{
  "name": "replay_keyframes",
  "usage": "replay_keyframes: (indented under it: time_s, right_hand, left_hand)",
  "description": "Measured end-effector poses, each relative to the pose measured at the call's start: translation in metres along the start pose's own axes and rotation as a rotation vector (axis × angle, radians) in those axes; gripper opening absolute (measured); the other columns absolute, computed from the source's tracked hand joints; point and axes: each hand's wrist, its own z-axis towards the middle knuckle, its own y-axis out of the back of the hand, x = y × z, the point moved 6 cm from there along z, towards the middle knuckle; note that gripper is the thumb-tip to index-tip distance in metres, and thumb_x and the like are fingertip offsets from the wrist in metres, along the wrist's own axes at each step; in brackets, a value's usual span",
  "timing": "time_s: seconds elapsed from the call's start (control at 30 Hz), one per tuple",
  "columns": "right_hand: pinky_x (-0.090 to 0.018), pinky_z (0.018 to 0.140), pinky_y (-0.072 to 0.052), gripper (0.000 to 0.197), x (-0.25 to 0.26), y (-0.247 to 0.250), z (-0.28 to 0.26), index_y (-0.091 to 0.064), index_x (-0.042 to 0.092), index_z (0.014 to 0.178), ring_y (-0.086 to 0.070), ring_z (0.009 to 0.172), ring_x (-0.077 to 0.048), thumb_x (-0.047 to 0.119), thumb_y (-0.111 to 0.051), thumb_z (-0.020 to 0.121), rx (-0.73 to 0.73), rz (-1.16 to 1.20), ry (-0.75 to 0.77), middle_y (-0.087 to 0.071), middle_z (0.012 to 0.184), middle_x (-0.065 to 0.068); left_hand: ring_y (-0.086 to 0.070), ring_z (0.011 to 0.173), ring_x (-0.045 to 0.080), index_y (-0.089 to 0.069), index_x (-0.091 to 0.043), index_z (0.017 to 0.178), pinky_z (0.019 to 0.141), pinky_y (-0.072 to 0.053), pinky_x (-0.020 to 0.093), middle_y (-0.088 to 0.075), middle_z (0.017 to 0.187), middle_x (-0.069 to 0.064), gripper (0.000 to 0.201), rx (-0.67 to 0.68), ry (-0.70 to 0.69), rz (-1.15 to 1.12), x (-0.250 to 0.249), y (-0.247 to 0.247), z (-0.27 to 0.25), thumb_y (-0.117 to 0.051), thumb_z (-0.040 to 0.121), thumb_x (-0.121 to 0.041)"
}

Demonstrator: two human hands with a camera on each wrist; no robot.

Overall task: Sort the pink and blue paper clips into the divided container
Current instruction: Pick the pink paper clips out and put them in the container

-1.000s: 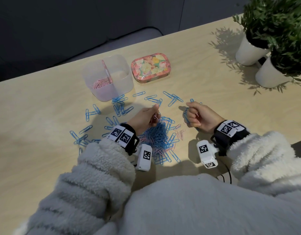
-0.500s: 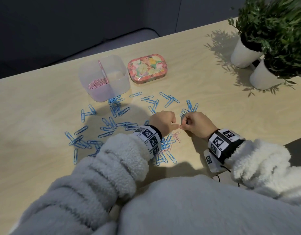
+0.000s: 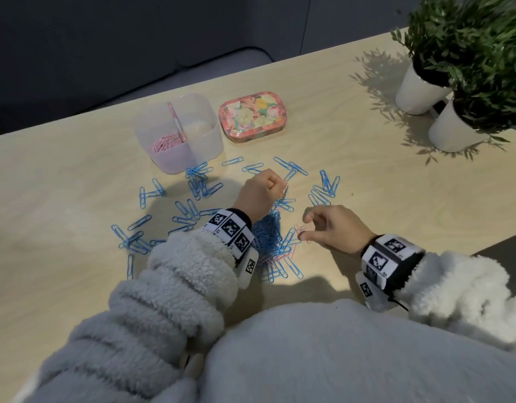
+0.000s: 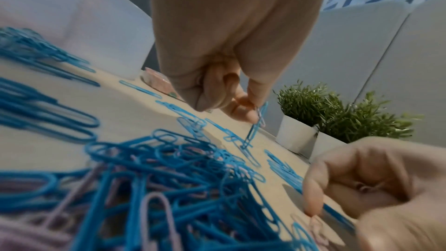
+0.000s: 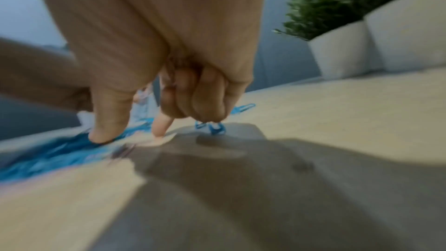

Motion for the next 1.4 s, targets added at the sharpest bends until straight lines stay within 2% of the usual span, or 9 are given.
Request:
replay_keyframes:
  time_s: [0.13, 0.3, 0.43, 0.63, 0.83, 1.0, 1.17, 1.27, 1.4]
  right_hand:
    - [-0.033, 0.071, -0.042, 0.024, 0.014, -0.002, -0.012, -0.066, 0.024, 0.095, -0.061, 0.088, -0.029, 0.044, -0.065, 0.080, -0.138, -0.195, -0.026, -0.068, 0.079, -0.002]
    - [-0.030, 0.063, -0.033, 0.011, 0.024, -0.008, -0.009, -0.061, 0.019, 0.082, -0.060, 0.088, -0.036, 0.027, -0.053, 0.085, -0.156, -0.350, -0.053, -0.066, 0.083, -0.010]
    - [-0.031, 0.066, -0.036, 0.009, 0.026, -0.007, -0.007, -0.062, 0.020, 0.085, -0.060, 0.089, -0.035, 0.022, -0.053, 0.083, -0.142, -0.331, -0.090, -0.067, 0.089, -0.010]
    - [-0.030, 0.061, -0.033, 0.028, 0.008, -0.013, 0.006, -0.040, 0.021, 0.059, -0.056, 0.080, -0.034, 0.024, -0.062, 0.076, -0.027, -0.119, -0.158, -0.058, 0.074, -0.007]
    - [-0.034, 0.060, -0.035, 0.017, 0.016, -0.014, 0.010, -0.044, 0.016, 0.067, -0.047, 0.068, -0.029, 0.014, -0.059, 0.074, -0.009, -0.103, -0.032, -0.052, 0.070, -0.005]
    - [-0.035, 0.065, -0.040, 0.014, 0.018, -0.010, 0.013, -0.047, 0.017, 0.070, -0.045, 0.070, -0.024, 0.012, -0.058, 0.079, -0.043, -0.128, -0.022, -0.053, 0.072, -0.004]
    - [-0.035, 0.062, -0.038, 0.016, 0.016, -0.015, 0.013, -0.045, 0.014, 0.069, -0.046, 0.067, -0.027, 0.014, -0.057, 0.081, -0.009, -0.095, -0.017, -0.053, 0.066, -0.006]
    - [-0.030, 0.060, -0.040, 0.022, 0.013, -0.006, 0.010, -0.046, 0.015, 0.065, -0.048, 0.058, -0.022, 0.010, -0.057, 0.083, -0.057, 0.149, -0.019, -0.059, 0.062, -0.010]
    - [-0.014, 0.043, -0.036, 0.028, -0.001, 0.009, 0.010, -0.049, 0.016, 0.069, -0.045, 0.038, 0.000, -0.006, -0.045, 0.087, -0.158, 0.542, -0.155, -0.058, 0.045, 0.007]
  left_hand:
    - [-0.058, 0.082, 0.020, -0.055, -0.011, 0.081, 0.076, -0.042, 0.033, -0.063, 0.077, -0.002, 0.018, -0.035, -0.039, 0.077, 0.000, 0.010, -0.003, -0.052, 0.089, -0.027]
    - [-0.062, 0.084, 0.017, -0.049, -0.023, 0.073, 0.074, -0.043, 0.032, -0.068, 0.076, -0.007, 0.016, -0.088, -0.047, 0.055, -0.001, 0.030, -0.001, -0.047, 0.088, -0.029]
    - [-0.055, 0.067, 0.011, -0.056, -0.020, 0.081, 0.060, -0.035, 0.026, -0.068, 0.072, -0.006, 0.011, -0.147, -0.104, 0.151, -0.006, 0.049, -0.003, -0.050, 0.087, -0.026]
    - [-0.055, 0.071, 0.026, -0.064, -0.009, 0.096, 0.068, -0.041, 0.032, -0.063, 0.081, 0.015, 0.028, -0.353, -0.115, -0.037, -0.003, 0.100, -0.002, -0.039, 0.086, -0.017]
    - [-0.056, 0.102, 0.035, -0.062, -0.001, 0.103, 0.088, -0.041, 0.037, -0.063, 0.108, 0.023, 0.039, -0.629, -0.020, 0.168, 0.022, 0.189, 0.001, -0.031, 0.082, -0.013]
    - [-0.060, 0.100, 0.038, -0.061, -0.006, 0.103, 0.091, -0.047, 0.042, -0.062, 0.110, 0.023, 0.031, -0.596, 0.039, 0.291, 0.041, 0.201, 0.022, -0.034, 0.087, -0.009]
    - [-0.050, 0.107, 0.041, -0.058, 0.000, 0.111, 0.093, -0.033, 0.041, -0.057, 0.115, 0.028, 0.031, -0.511, 0.038, 0.547, 0.039, 0.189, 0.037, -0.037, 0.088, -0.001]
    - [-0.048, 0.109, 0.042, -0.055, 0.002, 0.114, 0.095, -0.030, 0.042, -0.056, 0.117, 0.029, 0.031, -0.434, 0.048, 0.619, 0.040, 0.182, 0.042, -0.036, 0.091, -0.003]
    - [-0.040, 0.120, 0.038, -0.053, -0.001, 0.119, 0.101, -0.030, 0.042, -0.050, 0.127, 0.023, 0.034, -0.504, -0.037, 0.607, 0.035, 0.180, 0.032, -0.036, 0.091, -0.011]
